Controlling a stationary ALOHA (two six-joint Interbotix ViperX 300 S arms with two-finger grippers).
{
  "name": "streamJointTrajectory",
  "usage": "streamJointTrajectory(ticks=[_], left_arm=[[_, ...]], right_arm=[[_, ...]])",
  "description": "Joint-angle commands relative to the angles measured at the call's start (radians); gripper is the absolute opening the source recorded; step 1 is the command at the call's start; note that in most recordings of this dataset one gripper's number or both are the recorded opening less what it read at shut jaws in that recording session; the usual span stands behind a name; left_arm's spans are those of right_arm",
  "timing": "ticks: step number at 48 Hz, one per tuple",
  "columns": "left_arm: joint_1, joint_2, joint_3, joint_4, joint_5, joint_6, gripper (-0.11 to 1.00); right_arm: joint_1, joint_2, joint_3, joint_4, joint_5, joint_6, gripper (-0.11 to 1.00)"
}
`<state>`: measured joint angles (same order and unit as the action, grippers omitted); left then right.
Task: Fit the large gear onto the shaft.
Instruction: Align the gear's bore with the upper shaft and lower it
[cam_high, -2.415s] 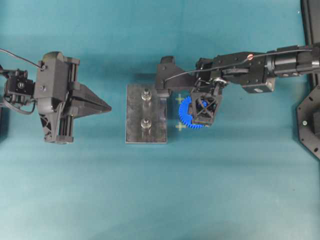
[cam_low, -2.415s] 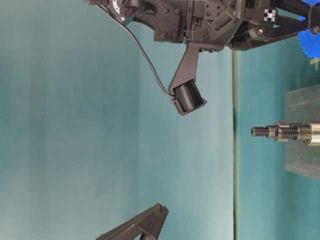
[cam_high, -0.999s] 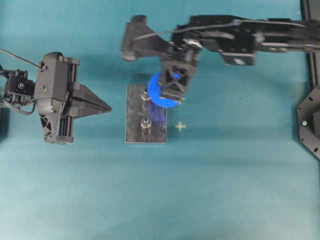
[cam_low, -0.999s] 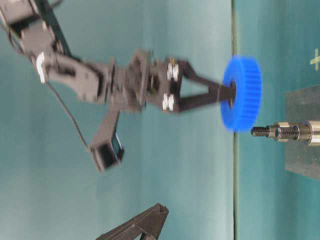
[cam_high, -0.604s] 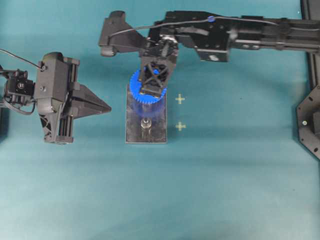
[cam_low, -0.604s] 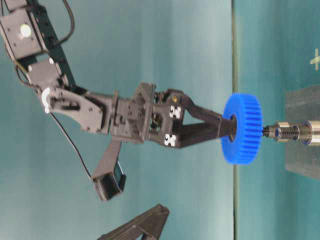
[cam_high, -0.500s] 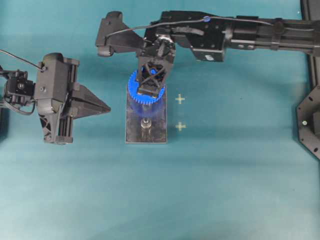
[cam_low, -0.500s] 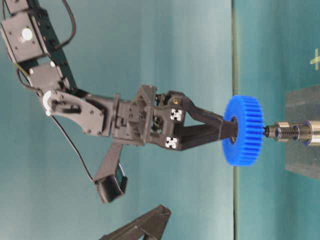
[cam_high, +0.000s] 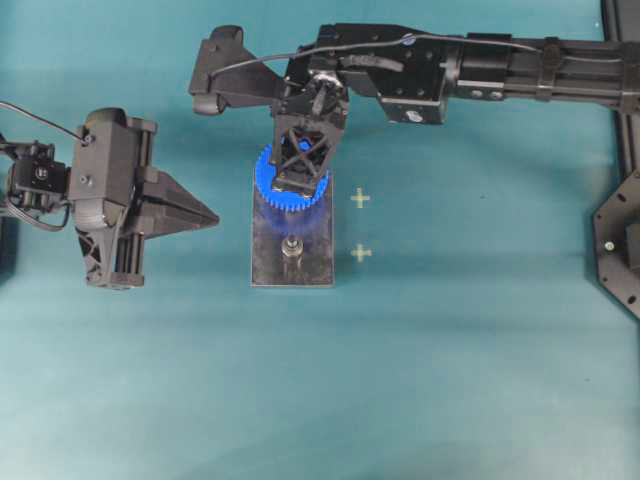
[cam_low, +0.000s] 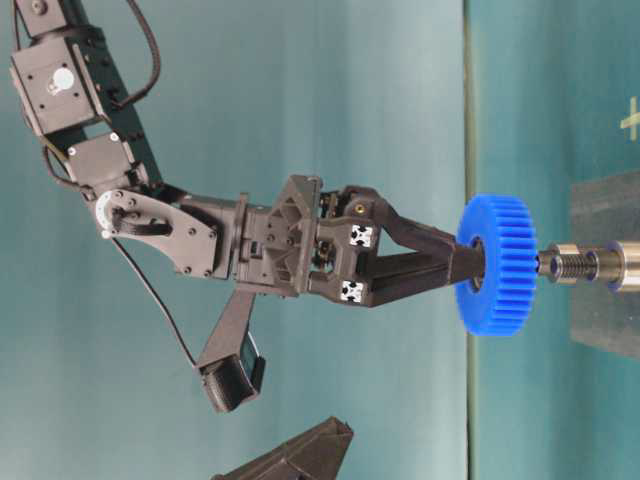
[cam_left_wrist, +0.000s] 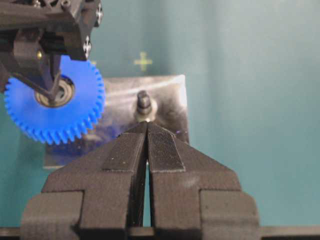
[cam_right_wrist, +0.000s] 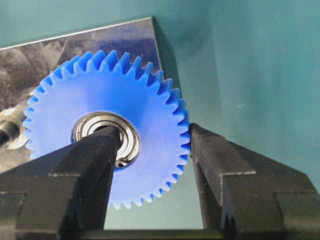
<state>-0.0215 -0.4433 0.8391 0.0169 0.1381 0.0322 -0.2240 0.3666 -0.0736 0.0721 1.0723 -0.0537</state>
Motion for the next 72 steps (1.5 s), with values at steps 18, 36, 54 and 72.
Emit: streamJointTrajectory(ticks=[18, 36, 54, 72], left_arm=[[-0.002, -0.012, -0.017, 0.002, -0.008, -0.003, 0.00], [-0.002, -0.012, -0.015, 0.002, -0.008, -0.002, 0.00], [-0.002, -0.012, -0.014, 0.002, -0.008, -0.003, 0.00], [0.000, -0.012, -0.014, 0.002, -0.008, -0.003, 0.00]], right_arm=[[0.005, -0.018, -0.018, 0.028, 0.006, 0.006, 0.50], [0.012, -0.021, -0.018, 0.028, 0.041, 0.009, 0.49], [0.009, -0.018, -0.028, 0.029, 0.032, 0.014, 0.49], [0.009, -0.017, -0.055, 0.031, 0.069, 0.014, 0.50]])
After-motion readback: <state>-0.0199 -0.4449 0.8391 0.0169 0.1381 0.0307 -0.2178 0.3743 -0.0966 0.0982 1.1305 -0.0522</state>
